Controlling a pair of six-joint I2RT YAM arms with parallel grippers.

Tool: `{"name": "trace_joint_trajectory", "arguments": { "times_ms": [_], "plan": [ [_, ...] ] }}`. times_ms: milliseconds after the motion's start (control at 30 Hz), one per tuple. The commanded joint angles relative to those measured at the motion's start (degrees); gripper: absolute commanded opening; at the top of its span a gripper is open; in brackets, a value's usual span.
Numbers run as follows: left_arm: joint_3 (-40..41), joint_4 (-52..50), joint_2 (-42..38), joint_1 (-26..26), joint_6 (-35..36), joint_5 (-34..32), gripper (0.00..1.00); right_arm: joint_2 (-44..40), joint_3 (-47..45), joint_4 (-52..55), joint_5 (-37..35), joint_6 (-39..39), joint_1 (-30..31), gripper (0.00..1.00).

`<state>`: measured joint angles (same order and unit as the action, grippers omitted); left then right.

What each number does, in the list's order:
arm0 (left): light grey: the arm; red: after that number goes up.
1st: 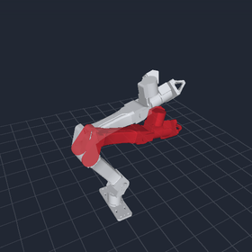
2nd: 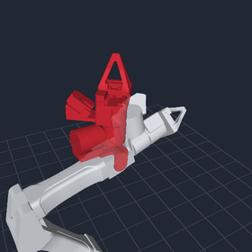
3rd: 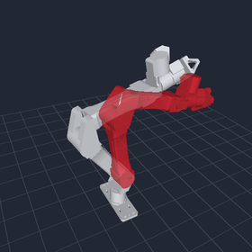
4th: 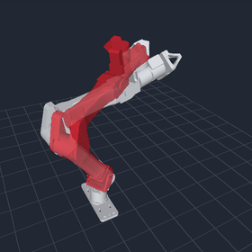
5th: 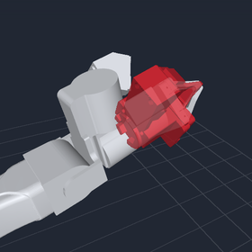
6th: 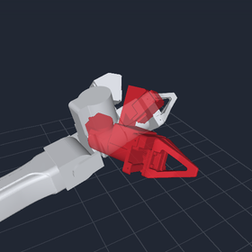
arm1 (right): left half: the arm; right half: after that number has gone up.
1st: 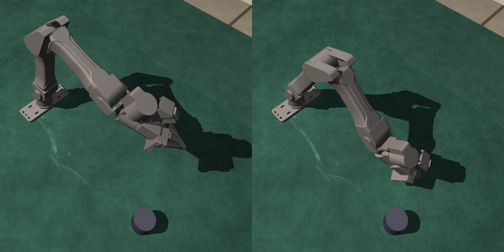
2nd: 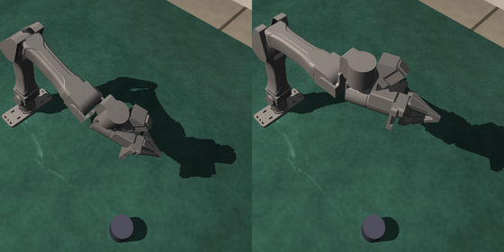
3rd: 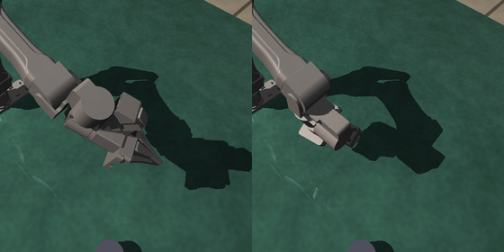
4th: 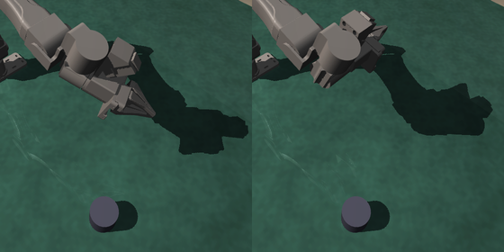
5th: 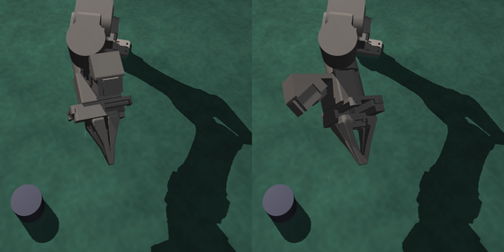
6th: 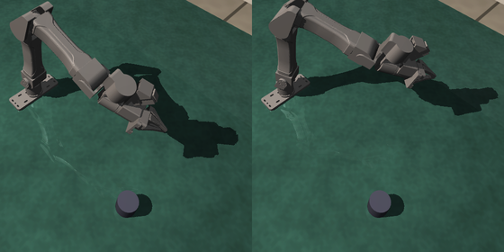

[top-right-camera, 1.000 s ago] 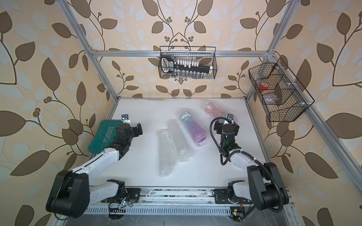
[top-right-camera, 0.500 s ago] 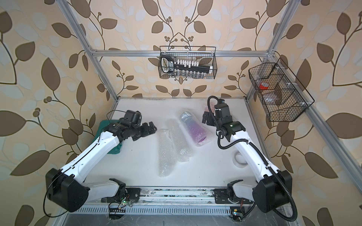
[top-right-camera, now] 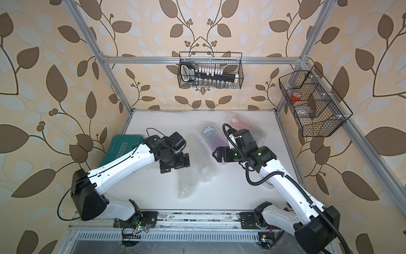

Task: Unwrap the vase from the bubble wrap
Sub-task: Unwrap the bubble wrap at the center of the board.

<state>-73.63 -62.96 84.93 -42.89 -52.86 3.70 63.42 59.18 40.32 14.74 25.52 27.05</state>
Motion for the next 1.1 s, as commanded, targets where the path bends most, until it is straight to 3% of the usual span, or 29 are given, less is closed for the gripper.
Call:
{"name": "trace_joint_trajectory", "arguments": {
  "times_ms": [0, 200, 333, 567, 800, 900, 1067],
  "plan": [
    [-0.74, -4.50, 3.45, -1.54, -5.52, -3.88, 0.99, -1.20, -3.68, -0.77, 3.95, 0.81, 0.64, 0.99],
    [0.58, -0.02, 8.35, -1.89, -6.51, -3.76, 0.99, -1.43, -4.22, 0.90, 3.60, -0.24, 4.36, 0.99],
    [0.83, 1.69, 11.19, -1.86, -1.90, -2.00, 0.96, 0.75, -5.00, 0.77, 2.08, 1.44, 6.89, 0.99],
    [5.24, 2.46, 10.00, -0.43, 2.00, 0.48, 0.62, 4.04, -4.05, -3.61, -4.02, 10.99, 17.66, 0.99],
    [14.54, 3.99, 1.74, 6.00, 3.47, 4.28, 0.43, 12.37, -2.68, -9.60, -2.37, 14.52, 27.41, 0.98],
    [17.11, 5.21, -1.62, 9.69, 6.40, 6.81, 0.40, 16.42, -3.38, -13.72, -0.16, 15.37, 29.44, 0.95],
    [15.26, 4.73, -1.40, 10.00, 8.37, 8.13, 0.40, 23.24, -3.10, -18.88, 3.54, 14.38, 29.79, 0.85]
  ]
}}
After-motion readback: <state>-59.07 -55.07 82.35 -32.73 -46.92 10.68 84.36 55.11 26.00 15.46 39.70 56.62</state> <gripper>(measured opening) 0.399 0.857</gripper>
